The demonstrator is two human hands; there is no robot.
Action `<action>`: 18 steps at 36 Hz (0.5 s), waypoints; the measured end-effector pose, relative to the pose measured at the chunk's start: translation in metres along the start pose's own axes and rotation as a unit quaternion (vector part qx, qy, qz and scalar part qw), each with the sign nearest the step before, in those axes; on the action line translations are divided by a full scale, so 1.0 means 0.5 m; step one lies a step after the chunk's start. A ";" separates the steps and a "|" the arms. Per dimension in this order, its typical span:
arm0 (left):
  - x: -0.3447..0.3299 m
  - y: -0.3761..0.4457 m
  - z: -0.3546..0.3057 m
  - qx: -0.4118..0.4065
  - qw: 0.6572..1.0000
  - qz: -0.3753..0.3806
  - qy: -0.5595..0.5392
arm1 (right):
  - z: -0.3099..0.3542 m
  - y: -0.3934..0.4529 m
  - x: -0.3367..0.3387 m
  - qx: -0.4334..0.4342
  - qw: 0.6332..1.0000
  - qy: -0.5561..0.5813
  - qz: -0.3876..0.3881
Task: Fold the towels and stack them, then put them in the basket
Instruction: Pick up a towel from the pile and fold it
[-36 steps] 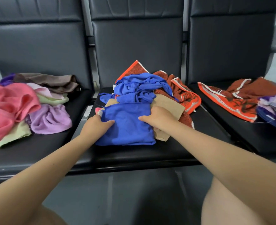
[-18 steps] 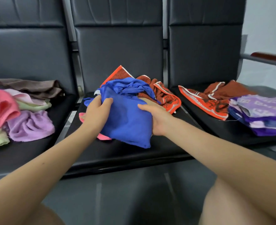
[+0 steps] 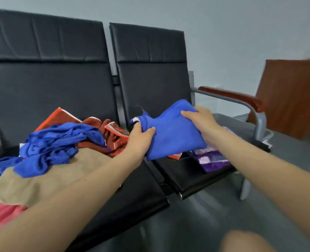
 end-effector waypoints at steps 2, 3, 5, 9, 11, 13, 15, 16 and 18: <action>-0.082 0.025 -0.022 0.016 0.998 0.042 -0.039 | 0.008 0.047 0.077 0.010 0.999 -0.039 -0.032; -0.151 0.047 -0.048 0.014 0.996 0.069 -0.057 | 0.018 0.078 0.144 0.017 0.995 -0.078 -0.056; -0.223 0.054 -0.043 0.027 0.991 0.115 -0.059 | 0.001 0.100 0.197 0.006 0.979 -0.187 -0.076; -0.356 0.038 -0.001 0.046 0.980 0.193 0.009 | -0.056 0.079 0.241 0.011 0.907 -0.410 -0.095; -0.344 0.057 0.027 0.027 0.987 0.134 0.079 | -0.083 0.045 0.190 0.060 0.922 -0.381 -0.023; -0.319 0.075 0.051 0.022 0.992 0.088 0.091 | -0.122 0.003 0.135 0.068 0.915 -0.395 0.055; -0.276 0.079 0.068 0.009 0.991 0.049 0.126 | -0.153 -0.037 0.095 0.079 0.869 -0.478 0.101; -0.255 0.079 0.080 0.002 0.990 0.034 0.139 | -0.170 -0.047 0.089 0.087 0.852 -0.506 0.107; -0.215 0.079 0.103 -0.012 0.985 0.010 0.173 | -0.186 -0.049 0.100 0.097 0.852 -0.507 0.084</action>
Point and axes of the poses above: each hand's wrist, its own y-axis towards the middle knuckle, its own x-axis out of the back of the hand, z = x × y, the point moved 10 cm from there along y, towards the middle knuckle, and after that the axes turned 14 degrees about y, right-handed, at the moved point
